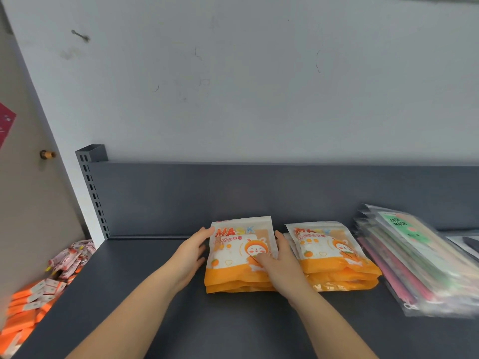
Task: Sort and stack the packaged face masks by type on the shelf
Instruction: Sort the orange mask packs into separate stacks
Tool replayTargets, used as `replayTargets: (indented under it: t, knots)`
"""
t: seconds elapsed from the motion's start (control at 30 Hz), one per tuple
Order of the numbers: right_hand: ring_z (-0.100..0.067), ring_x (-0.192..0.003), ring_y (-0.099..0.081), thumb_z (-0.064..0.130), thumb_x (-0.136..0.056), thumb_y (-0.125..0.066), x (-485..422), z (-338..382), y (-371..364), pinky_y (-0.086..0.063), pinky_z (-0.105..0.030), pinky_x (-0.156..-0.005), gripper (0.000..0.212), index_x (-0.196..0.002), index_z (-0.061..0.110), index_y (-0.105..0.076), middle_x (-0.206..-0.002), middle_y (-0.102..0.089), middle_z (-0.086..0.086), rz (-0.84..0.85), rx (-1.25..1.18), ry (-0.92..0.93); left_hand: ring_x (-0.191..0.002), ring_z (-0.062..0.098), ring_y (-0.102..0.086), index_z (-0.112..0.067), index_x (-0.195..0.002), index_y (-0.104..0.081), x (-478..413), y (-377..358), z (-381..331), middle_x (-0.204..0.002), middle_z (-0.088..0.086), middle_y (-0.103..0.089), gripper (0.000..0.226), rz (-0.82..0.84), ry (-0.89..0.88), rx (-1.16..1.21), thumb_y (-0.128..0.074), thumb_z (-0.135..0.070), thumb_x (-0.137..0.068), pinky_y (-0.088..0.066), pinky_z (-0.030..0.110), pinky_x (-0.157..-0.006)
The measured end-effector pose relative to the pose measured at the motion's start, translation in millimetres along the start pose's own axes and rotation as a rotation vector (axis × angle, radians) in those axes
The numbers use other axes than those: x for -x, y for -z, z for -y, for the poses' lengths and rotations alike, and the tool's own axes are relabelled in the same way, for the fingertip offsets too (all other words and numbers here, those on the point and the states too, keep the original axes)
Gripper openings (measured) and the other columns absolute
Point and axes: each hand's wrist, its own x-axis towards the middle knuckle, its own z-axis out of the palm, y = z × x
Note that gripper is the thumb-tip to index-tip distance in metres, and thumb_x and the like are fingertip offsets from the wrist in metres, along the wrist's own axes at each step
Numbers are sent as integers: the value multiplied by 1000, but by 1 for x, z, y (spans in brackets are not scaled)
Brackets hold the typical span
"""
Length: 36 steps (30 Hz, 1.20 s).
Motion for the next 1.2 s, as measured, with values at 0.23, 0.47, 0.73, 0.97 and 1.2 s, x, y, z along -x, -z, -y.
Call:
replayTargets:
  t: [0.23,0.47,0.73,0.97,1.2]
  knots:
    - [-15,-133,-42,29,-95,-60,9,12,7,-46,-28,-95,64,-149,29,-27,-147,-40,6,-32,86,106,-149,28,-21,-27,-156,-17,6,3,-1,-161,2,-24,77,26,-43,-41,-59,-42,-93,-26,53,-119]
    - [-14,-141,-32,33,-95,-58,23,22,21,-37,-30,-106,63,-151,28,-29,-155,-33,7,-34,177,144,-148,29,-23,-28,-156,-18,12,6,-6,-161,2,-24,76,51,-54,-99,-59,-37,-93,-26,53,-118]
    - [-10,-138,-36,32,-95,-57,46,18,52,-39,-31,-104,56,-147,30,-37,-150,-39,13,-92,161,118,-143,25,-33,-24,-156,-20,5,0,-18,-156,3,-35,71,24,-80,-203,-58,-29,-96,-32,49,-115]
    - [-13,-123,-50,30,-94,-58,63,-5,89,-42,-28,-95,49,-142,28,-46,-143,-48,11,-144,178,59,-145,27,-29,-25,-156,-20,12,1,-15,-159,5,-30,77,-1,-41,-267,-63,-33,-93,-31,51,-114]
    - [-10,-115,-55,27,-93,-60,78,-28,138,-42,-27,-92,43,-135,28,-52,-134,-54,9,-122,156,103,-144,26,-32,-26,-156,-20,37,-15,-11,-160,3,-28,74,-93,-89,-305,-61,-31,-95,-36,48,-112]
